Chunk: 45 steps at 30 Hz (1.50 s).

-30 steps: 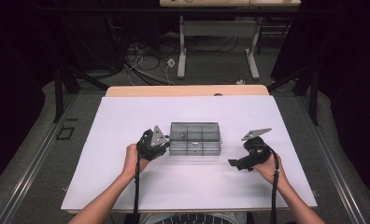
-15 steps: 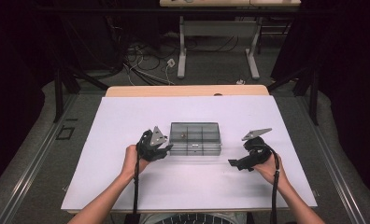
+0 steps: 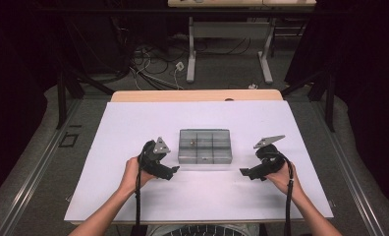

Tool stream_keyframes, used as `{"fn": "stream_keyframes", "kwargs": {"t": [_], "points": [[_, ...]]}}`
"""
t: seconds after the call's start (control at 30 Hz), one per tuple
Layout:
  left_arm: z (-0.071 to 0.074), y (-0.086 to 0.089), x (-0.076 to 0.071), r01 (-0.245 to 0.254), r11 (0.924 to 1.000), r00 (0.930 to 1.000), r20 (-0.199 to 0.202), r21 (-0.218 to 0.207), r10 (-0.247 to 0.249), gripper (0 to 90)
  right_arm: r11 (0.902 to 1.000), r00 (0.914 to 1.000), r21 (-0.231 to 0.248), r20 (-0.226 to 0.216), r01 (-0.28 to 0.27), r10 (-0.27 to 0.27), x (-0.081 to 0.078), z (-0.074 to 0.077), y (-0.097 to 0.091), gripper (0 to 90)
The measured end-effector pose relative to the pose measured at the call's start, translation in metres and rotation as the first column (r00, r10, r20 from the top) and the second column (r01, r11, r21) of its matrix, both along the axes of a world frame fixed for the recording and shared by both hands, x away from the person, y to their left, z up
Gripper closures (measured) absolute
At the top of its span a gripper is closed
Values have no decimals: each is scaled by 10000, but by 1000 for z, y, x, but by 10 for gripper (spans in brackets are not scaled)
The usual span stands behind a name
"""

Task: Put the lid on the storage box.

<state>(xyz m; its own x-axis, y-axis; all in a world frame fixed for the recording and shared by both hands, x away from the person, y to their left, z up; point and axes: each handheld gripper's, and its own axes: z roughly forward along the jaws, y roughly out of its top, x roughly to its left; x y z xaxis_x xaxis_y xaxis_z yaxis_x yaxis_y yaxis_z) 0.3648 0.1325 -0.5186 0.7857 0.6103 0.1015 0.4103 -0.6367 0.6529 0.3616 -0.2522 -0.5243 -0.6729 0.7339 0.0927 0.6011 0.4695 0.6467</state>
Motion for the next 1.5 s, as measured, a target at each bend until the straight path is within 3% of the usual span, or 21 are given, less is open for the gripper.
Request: {"fn": "stream_keyframes", "kwargs": {"t": [0.13,0.5,1.03,1.13,1.2,1.27,1.5], "points": [[3,8,-3,-113,9996,9997,-225,250,119,70,9999,10000,-82,-55,-65,65,-2,4,3,30],[4,31,-14,-656,9966,9974,-273,494,670,37,9998,9999,-175,-127,-89,87,-13,9,5,30],[2,53,-30,-973,9912,9935,-502,900,1021,0,9993,9996,-281,-91,-266,263,-31,6,5,30],[0,56,-34,-1062,9902,9930,-424,903,1104,0,9987,9990,-341,-248,-380,372,-35,6,5,30],[0,58,-35,-1087,9902,9925,-465,882,1131,0,9996,9996,-52,45,-295,295,-37,2,5,30],[-1,60,-37,-1140,9895,9919,-459,893,1184,0,9988,9994,-357,-148,-324,319,-39,3,4,30],[-6,66,-43,-1236,9884,9906,-474,880,1281,0,9992,9994,-316,-234,-253,246,-46,-1,4,30]]}}
